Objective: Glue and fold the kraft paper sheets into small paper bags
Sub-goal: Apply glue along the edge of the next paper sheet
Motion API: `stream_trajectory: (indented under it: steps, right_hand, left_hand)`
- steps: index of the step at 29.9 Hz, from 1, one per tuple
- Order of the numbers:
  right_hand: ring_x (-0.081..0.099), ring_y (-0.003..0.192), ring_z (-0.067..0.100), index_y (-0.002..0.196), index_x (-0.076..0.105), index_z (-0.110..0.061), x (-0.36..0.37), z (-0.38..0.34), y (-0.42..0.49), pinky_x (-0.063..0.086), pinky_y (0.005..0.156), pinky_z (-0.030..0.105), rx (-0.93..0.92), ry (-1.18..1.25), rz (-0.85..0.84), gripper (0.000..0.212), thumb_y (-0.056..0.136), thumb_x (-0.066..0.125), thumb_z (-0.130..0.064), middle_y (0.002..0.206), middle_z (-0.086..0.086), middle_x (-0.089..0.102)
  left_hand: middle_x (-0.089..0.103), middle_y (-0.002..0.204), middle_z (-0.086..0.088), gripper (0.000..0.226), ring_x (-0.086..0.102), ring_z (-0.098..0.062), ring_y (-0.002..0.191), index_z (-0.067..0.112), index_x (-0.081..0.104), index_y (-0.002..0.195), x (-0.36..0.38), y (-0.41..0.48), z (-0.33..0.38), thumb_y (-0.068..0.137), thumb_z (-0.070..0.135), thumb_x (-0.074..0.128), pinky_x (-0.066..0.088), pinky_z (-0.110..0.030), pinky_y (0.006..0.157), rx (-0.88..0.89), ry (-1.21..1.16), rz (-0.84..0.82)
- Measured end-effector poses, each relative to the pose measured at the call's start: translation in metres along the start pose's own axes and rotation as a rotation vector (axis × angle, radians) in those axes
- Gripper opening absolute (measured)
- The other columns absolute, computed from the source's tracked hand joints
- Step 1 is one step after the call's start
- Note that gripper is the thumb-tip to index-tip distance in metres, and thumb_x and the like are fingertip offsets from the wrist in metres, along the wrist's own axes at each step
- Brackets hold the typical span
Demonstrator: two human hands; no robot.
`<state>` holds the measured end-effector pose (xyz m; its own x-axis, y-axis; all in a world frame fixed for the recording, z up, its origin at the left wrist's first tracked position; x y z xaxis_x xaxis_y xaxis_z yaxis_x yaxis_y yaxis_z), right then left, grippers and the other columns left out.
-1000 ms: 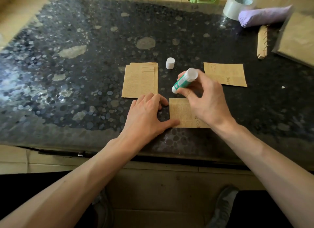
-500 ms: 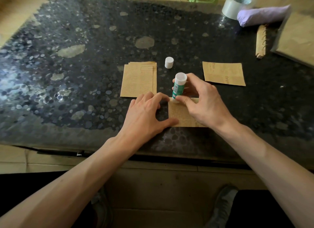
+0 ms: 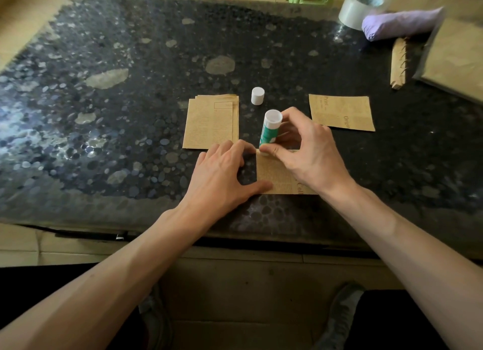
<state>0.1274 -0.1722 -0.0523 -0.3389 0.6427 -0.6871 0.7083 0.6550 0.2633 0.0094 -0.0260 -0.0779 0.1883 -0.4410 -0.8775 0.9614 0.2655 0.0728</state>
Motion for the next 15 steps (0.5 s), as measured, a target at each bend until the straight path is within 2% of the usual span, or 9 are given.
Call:
stream_trajectory:
  steps: [3,9,15]
  right_hand:
    - [0.064,0.086,-0.012,0.114,0.061,-0.017,0.0027,0.0,0.0003,0.05,0.08,0.003,0.003,0.016,0.019,0.042,0.084,0.087,-0.031,0.104,-0.017,0.066]
    - [0.07,0.105,0.006,0.118,0.061,-0.017,0.008,-0.003,0.0035,0.058,0.091,0.02,-0.014,0.007,-0.009,0.04,0.087,0.085,-0.023,0.113,-0.008,0.072]
    - [0.066,0.114,0.01,0.13,0.06,-0.017,0.006,-0.0007,0.0035,0.051,0.095,0.018,-0.038,-0.034,-0.068,0.041,0.093,0.077,-0.018,0.121,-0.005,0.071]
  left_hand:
    - [0.044,0.098,0.018,0.072,0.047,-0.008,0.101,0.035,0.052,0.128,-0.0003,0.0006,0.0004,0.071,0.077,0.061,0.035,-0.03,0.088,0.0,-0.003,-0.001]
    - [0.047,0.099,0.017,0.073,0.049,-0.008,0.102,0.033,0.051,0.126,0.0012,0.0006,-0.0011,0.07,0.078,0.061,0.035,-0.029,0.089,0.001,-0.003,0.015]
    - [0.047,0.099,0.017,0.072,0.05,-0.009,0.102,0.032,0.051,0.124,0.0021,0.0005,-0.0019,0.069,0.078,0.061,0.038,-0.031,0.089,0.005,-0.01,0.015]
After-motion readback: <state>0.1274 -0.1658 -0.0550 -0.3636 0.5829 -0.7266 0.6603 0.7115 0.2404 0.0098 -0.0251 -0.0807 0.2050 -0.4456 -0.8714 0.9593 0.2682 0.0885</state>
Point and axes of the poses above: each hand's wrist, its own y-axis towards the middle knuckle, its own x-axis out of the palm, z = x × y, the point moved 1 cm from there along y, towards the middle knuckle
